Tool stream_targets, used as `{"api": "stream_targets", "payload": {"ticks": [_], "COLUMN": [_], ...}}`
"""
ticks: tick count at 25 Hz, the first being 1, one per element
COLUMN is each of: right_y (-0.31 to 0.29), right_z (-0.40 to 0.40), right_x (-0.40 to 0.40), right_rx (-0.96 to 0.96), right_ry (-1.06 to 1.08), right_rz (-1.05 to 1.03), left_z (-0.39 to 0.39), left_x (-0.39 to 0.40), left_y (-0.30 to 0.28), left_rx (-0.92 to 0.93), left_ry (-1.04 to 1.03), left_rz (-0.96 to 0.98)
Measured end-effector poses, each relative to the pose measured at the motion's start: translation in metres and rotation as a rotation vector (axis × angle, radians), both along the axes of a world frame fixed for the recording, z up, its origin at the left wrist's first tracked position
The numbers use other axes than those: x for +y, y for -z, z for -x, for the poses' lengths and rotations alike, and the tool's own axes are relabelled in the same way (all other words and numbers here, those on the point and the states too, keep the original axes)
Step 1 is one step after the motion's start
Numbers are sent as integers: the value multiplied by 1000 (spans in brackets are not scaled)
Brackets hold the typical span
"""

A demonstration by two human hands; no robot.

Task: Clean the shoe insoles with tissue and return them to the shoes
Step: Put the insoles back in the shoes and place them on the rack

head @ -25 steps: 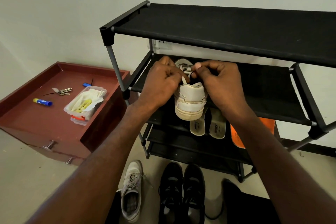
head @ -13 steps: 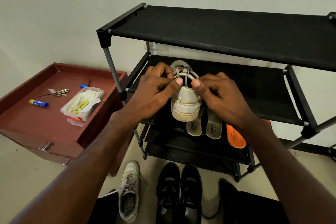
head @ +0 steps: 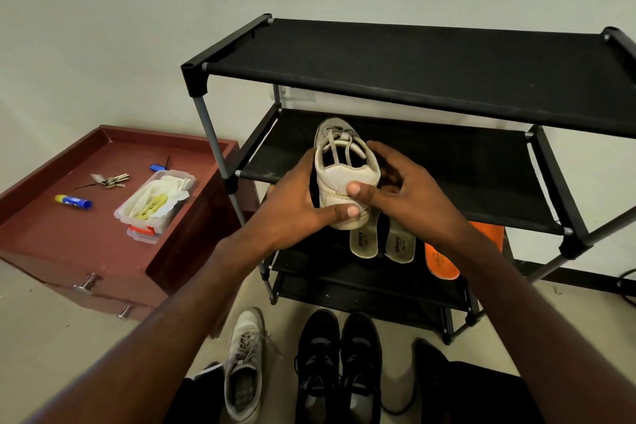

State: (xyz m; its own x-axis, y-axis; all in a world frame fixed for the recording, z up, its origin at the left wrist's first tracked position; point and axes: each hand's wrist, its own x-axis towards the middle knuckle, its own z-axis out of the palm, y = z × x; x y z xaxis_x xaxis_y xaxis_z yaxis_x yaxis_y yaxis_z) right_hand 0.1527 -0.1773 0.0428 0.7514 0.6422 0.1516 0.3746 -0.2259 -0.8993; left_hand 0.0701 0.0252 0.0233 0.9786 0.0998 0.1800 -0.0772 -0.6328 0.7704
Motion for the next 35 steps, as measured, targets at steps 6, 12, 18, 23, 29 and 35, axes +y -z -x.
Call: {"api": "stream_targets", "payload": {"ticks": [6,12,18,23,29,35], "right_y": [3,21,20,12,105,259], "right_z": [-13,-25,-10,49,113,144], "right_x": [0,22,25,44,103,137], "right_rx": [-5,-17,-120,-511,-203,178], "right_ry": [121,234,332,457,308,-2], "right_rz": [-194,-120,-48,-352,-173,728], "left_z": [-27,-49,-37,25,119,220], "left_x": [-7,1,12,9,22,54], "left_y": [-7,-2,6,17,142,307], "left_rx": [-39,46,52,-391,-15,912], "left_ry": [6,-15,-102,-459,-869,-696], "left_rz": [115,115,15,33,41,-74]}}
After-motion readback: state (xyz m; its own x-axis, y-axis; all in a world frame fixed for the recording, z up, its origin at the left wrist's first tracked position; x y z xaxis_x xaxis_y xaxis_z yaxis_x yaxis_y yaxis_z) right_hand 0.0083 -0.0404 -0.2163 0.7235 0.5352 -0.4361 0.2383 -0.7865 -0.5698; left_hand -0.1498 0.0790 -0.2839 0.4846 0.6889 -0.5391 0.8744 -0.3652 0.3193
